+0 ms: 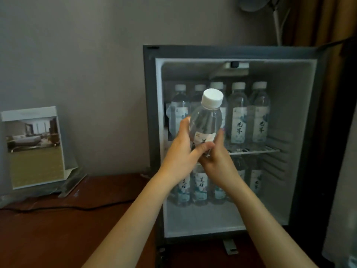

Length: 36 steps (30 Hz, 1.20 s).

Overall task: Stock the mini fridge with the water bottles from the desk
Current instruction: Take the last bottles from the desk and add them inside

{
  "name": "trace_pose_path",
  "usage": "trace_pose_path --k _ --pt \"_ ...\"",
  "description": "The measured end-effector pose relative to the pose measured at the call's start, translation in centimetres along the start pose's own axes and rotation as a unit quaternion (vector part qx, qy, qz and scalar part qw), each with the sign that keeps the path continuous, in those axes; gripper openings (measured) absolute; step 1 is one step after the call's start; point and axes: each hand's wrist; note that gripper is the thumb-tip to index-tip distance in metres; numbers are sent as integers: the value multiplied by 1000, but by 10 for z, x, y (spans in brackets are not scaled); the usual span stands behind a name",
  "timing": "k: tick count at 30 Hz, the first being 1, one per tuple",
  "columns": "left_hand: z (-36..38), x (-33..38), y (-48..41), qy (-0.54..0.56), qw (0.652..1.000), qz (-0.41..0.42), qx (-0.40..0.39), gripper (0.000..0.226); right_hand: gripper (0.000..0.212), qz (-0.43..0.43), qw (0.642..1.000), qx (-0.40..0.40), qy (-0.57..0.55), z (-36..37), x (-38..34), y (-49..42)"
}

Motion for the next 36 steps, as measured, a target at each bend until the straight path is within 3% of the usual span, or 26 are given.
trace_pose_path --k 3,8,12,16,23,31,36 --pt "10 -7 -15 -3 1000 -13 3 74 66 8 999 28 -16 -2 7 -13" --pt "17 -13 -23 -2 998 -25 62 60 84 23 999 34 11 -1 16 -20" --pt "22 -18 -33 -24 996 -45 74 59 73 28 988 125 91 3 22 -21" --pt "26 -36 -43 -77 991 -71 85 67 60 15 979 156 127 7 30 -20" --pt "36 -51 -33 -179 973 -89 114 68 39 -11 981 138 139 10 39 -17" --pt "35 -58 -32 -212 966 -91 118 61 51 25 982 97 161 11 39 -19" --pt "34 -54 -31 -225 963 -115 88 54 48 77 982 24 173 0 32 -18"
Point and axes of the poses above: each hand's wrist, its own y-axis away from the middle knuckle, its own z-axis out of the palm, x = y × z, and after that the axes turned 6 degrees about z, right-handed
